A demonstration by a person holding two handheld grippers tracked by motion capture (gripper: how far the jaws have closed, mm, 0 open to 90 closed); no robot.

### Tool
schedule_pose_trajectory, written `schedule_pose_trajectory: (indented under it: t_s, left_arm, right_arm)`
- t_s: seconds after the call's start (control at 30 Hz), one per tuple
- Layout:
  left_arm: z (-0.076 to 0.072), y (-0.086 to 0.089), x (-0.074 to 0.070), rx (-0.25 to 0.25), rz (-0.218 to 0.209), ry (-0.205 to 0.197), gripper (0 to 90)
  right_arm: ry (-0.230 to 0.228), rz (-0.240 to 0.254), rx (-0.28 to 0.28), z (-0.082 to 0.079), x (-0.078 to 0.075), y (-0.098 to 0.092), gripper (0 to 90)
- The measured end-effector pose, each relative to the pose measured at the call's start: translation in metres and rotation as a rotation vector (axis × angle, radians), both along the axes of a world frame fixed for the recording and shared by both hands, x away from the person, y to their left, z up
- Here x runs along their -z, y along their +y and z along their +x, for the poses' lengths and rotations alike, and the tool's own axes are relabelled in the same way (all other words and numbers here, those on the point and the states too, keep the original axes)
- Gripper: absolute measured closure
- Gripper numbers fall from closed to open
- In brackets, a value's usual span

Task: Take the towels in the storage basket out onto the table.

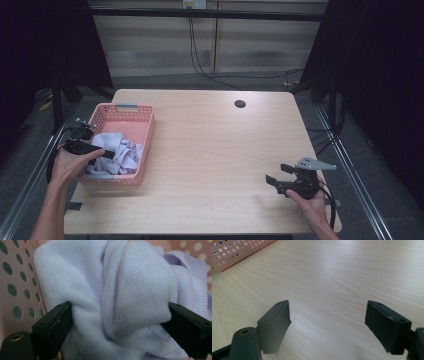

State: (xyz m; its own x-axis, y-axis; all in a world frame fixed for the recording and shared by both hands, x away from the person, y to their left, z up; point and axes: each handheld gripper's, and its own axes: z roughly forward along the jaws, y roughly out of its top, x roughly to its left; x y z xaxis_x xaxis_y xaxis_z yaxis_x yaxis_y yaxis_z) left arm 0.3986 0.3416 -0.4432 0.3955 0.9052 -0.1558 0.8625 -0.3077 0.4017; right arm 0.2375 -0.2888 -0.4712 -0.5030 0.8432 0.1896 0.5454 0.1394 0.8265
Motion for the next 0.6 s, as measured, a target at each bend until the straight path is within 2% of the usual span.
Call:
schedule_pose_trajectory:
  t_s: [0.1, 0.23, 0.27, 0.3, 0.33, 0.37, 0.5, 0.6]
  left_arm:
    - [0.008, -0.009, 0.004, 0.018, 0.015, 0.062, 0.0]
    - [0.015, -0.018, 0.007, 0.031, 0.045, 0.081, 0.0]
    - [0.017, -0.021, 0.01, 0.046, 0.037, 0.097, 0.0]
    - [0.019, -0.022, 0.013, 0.03, 0.029, 0.111, 0.0]
    - [0.021, -0.024, 0.016, 0.018, 0.054, 0.132, 0.0]
    - [0.023, -0.027, 0.017, 0.03, 0.078, 0.138, 0.0]
    - [0.021, -0.032, 0.017, 0.035, 0.114, 0.125, 0.6]
    - [0.018, -0.034, 0.016, 0.054, 0.131, 0.105, 7.2]
  right_arm:
    - [0.0, -0.005, -0.007, 0.0, 0.0, 0.001, 19.6]
    - [0.0, -0.008, -0.015, 0.001, 0.001, 0.002, 19.6]
    - [-0.002, -0.006, -0.017, 0.0, 0.0, 0.002, 19.5]
    - [-0.004, -0.008, -0.016, 0.0, 0.0, 0.003, 19.3]
    - [-0.004, -0.009, -0.016, 0.0, 0.0, 0.003, 19.9]
    - [-0.001, -0.011, -0.012, 0.0, 0.0, 0.003, 21.1]
    - [-0.001, -0.015, -0.013, -0.001, 0.0, 0.003, 21.4]
    - [0.007, -0.016, -0.014, 0.0, 0.0, 0.003, 21.4]
